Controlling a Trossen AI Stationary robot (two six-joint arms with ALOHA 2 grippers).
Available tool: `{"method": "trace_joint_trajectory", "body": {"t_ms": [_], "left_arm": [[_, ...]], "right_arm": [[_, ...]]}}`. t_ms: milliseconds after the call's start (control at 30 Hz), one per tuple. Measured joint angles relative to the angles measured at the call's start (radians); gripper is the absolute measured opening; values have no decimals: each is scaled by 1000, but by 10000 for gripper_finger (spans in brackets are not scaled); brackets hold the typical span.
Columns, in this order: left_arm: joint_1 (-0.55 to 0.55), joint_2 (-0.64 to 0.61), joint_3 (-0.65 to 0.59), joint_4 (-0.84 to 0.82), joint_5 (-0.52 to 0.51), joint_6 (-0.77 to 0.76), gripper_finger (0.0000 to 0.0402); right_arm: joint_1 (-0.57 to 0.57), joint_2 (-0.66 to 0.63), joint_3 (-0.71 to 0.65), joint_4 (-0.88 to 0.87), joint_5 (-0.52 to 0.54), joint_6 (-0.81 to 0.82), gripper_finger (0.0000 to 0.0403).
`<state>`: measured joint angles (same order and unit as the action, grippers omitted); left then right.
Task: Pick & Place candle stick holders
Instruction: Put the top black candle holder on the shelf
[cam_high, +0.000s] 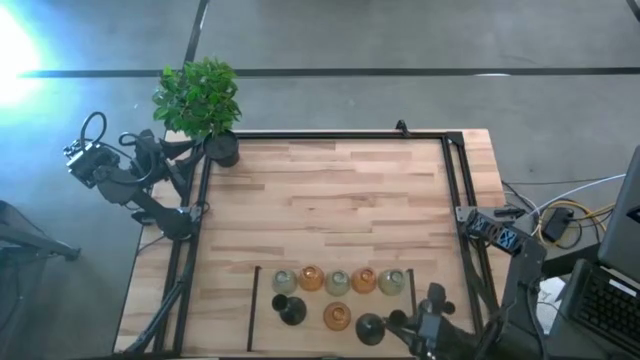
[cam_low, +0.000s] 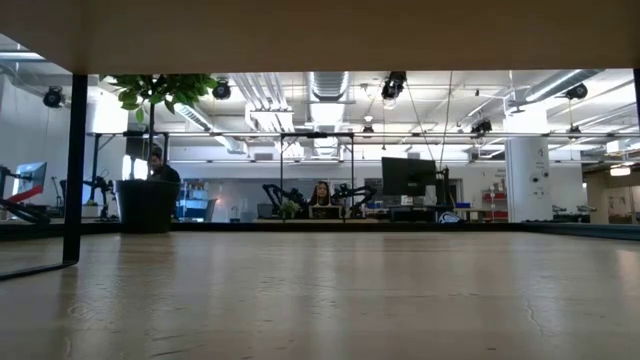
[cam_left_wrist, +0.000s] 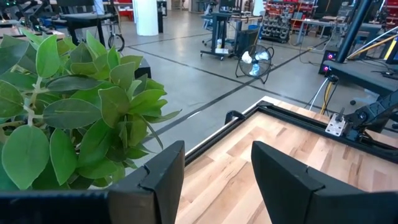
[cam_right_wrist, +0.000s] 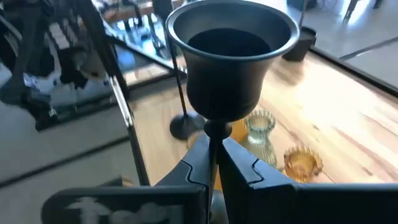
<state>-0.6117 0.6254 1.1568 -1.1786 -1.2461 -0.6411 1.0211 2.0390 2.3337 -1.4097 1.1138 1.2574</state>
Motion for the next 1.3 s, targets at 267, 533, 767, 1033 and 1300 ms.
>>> {"method": "trace_joint_trajectory", "body": {"t_ms": [267, 533, 767, 1033, 1300], "left_arm": [[0, 0, 0, 0, 0, -13, 190], [0, 0, 0, 0, 0, -17, 190], [0, 0, 0, 0, 0, -17, 190], [0, 0, 0, 0, 0, -17, 190], [0, 0, 0, 0, 0, -18, 190]], "right_arm": [[-31, 10, 0, -97, -97, 18, 10], [-37, -1, -53, -161, -117, 98, 10], [-37, -17, -131, -150, -117, 182, 10], [-43, -37, -150, -155, -97, 205, 10], [-51, -41, -193, -151, -103, 303, 10]]}}
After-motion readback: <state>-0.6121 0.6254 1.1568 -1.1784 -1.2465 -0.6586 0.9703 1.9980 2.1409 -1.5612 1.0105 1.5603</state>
